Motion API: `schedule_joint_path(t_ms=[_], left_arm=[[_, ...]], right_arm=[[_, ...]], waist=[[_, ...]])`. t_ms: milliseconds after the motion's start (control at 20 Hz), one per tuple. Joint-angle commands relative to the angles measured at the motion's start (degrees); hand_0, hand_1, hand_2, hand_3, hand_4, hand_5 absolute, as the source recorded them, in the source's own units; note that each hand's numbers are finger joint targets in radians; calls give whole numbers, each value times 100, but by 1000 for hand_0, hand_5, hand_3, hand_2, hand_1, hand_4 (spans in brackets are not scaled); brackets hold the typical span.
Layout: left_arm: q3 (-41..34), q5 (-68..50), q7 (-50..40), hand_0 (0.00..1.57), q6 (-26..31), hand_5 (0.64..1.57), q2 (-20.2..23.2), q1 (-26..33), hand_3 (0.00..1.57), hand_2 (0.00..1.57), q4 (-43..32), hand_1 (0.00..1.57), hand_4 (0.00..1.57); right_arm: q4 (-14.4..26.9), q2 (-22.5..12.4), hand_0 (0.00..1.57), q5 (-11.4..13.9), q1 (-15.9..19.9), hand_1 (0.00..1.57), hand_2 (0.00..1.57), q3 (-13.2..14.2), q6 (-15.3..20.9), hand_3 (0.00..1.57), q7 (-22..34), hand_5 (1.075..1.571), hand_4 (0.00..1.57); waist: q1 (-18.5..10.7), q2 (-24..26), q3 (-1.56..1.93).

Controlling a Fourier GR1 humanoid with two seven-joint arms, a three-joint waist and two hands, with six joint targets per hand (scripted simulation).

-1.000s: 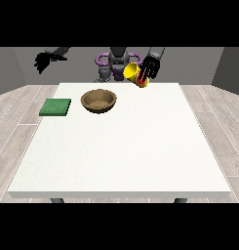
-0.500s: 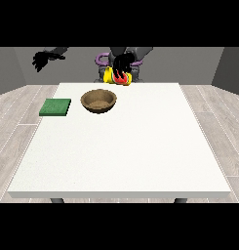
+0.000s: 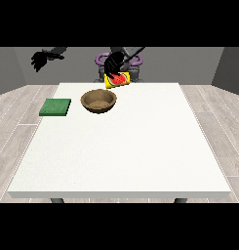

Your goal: Pick the cup and pour the ball into the bowl, then pick the bowl and place it on the pad

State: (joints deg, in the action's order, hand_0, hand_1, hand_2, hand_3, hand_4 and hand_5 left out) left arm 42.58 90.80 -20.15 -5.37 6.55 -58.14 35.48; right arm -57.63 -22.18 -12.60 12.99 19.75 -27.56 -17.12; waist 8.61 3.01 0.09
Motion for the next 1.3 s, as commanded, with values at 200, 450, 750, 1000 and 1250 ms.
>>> schedule_joint_path(t_ms=[200,450,750,1000,1250], left_arm=[[242,829,84,1445,427,1134,-218,-25,1571,1571,-29,1445,1527],[-1483,-842,-259,1499,-599,1092,-49,523,1571,1571,708,1499,1571],[-3154,-2887,-4,1023,-1756,1300,-471,1365,941,1257,1494,1023,1391],[-3822,-5369,626,0,-2214,1541,-647,2116,0,0,2286,0,0],[-3724,-7424,1977,0,-1761,1563,-653,2821,0,0,3018,0,0]], right_arm=[[-85,-68,0,-164,178,0,0,37,6,0,360,1571,0],[-82,147,0,-33,-447,0,0,-5,144,0,219,1569,0],[-190,327,0,-42,-473,0,0,59,510,0,312,1565,225],[-372,747,0,1,-68,0,0,-159,728,0,243,1568,331],[-576,1313,0,428,141,0,0,-451,1615,0,308,1571,252]], waist=[[-75,-129,-9],[-414,188,-54],[-878,53,-96],[-664,-648,-155],[-900,-839,-78]])
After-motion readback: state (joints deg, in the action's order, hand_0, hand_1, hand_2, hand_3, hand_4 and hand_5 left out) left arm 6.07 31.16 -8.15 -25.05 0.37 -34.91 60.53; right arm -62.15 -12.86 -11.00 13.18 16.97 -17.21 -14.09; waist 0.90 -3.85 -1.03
